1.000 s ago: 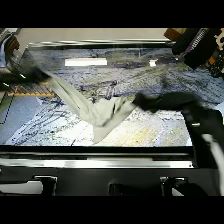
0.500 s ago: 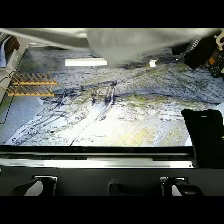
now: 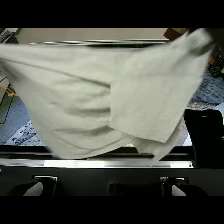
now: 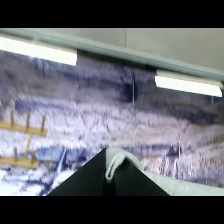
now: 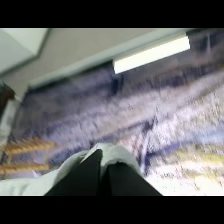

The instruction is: Fold the clothes and pants, and hang the long-sleeved shirts on hangers.

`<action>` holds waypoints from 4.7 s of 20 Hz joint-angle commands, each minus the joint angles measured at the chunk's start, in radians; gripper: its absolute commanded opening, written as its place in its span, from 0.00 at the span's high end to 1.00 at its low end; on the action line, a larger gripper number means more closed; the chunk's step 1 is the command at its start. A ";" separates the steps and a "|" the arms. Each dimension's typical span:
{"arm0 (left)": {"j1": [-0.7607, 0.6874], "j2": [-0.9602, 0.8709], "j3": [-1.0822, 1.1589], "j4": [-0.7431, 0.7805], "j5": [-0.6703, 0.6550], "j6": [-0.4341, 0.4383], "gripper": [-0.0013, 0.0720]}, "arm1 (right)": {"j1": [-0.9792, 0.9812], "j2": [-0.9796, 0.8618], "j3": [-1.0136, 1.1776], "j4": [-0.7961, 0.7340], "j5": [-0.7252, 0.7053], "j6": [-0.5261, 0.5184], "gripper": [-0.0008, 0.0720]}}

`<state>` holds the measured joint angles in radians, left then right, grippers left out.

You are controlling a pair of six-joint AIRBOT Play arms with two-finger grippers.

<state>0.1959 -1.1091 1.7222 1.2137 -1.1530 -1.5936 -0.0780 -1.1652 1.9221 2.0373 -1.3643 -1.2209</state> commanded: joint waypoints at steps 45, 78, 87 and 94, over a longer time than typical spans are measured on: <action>0.472 0.232 -1.016 -0.254 -0.202 0.196 0.02 | -0.117 -0.895 -0.241 0.164 -0.137 -0.596 0.88; -0.010 0.077 -1.366 -0.265 -0.085 -0.114 0.36 | -0.118 -0.696 -0.241 0.119 -0.190 -0.543 0.92; -0.010 0.080 -1.213 -0.277 -0.053 -0.056 0.96 | -0.118 -0.559 -0.241 0.183 -0.225 -0.531 0.92; 0.019 0.080 -0.383 -0.235 0.003 0.001 0.96 | -0.118 -0.157 -0.049 0.388 0.022 -0.500 0.92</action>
<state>0.1974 -1.0306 0.9962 0.9466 -1.1767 -1.6176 -0.1963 -1.4792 1.7691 2.3646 -1.4776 -1.7374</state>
